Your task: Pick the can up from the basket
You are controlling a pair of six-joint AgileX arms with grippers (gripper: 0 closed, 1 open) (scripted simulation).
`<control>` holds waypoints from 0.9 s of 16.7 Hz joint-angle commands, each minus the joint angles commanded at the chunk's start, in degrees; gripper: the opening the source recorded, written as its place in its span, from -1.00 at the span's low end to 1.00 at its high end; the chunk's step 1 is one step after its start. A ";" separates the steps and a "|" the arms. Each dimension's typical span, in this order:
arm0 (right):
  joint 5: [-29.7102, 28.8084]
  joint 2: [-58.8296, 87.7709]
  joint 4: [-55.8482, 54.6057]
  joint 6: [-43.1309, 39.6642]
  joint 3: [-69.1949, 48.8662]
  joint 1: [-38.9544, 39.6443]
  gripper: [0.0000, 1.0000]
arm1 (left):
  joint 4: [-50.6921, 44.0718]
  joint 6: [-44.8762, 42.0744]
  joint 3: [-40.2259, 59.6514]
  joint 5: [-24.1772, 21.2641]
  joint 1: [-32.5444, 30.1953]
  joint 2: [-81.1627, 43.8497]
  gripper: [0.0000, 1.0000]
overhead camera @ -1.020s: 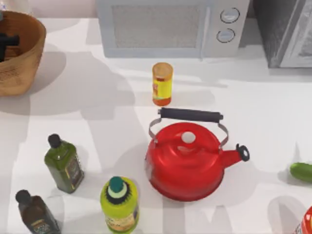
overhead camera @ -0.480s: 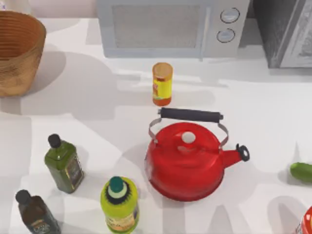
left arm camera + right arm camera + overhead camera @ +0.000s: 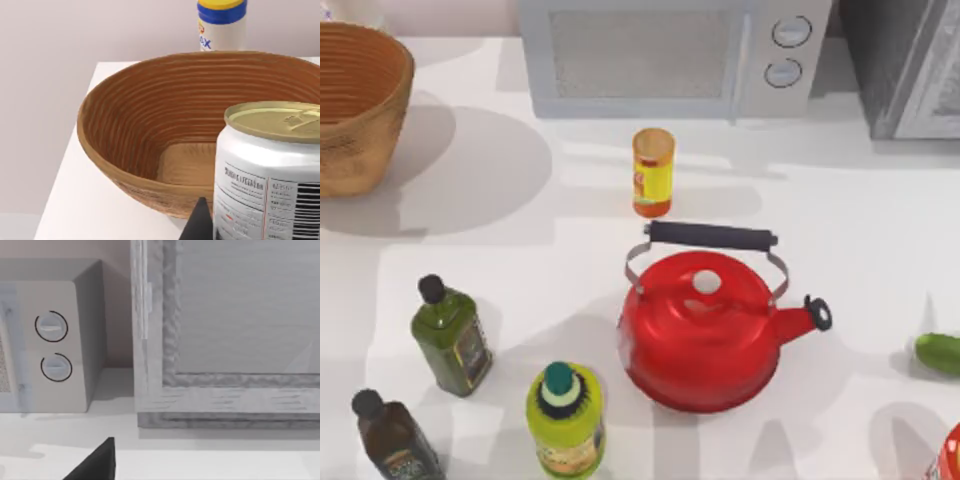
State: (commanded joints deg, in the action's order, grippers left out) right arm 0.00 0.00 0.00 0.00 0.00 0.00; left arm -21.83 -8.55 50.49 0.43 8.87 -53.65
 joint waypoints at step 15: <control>0.00 0.00 0.00 0.00 0.00 0.00 1.00 | 21.83 8.55 -50.49 -0.43 -8.87 53.65 -1.00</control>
State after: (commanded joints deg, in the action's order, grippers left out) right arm 0.00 0.00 0.00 0.00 0.00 0.00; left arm 0.00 0.00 0.00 0.00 0.00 0.00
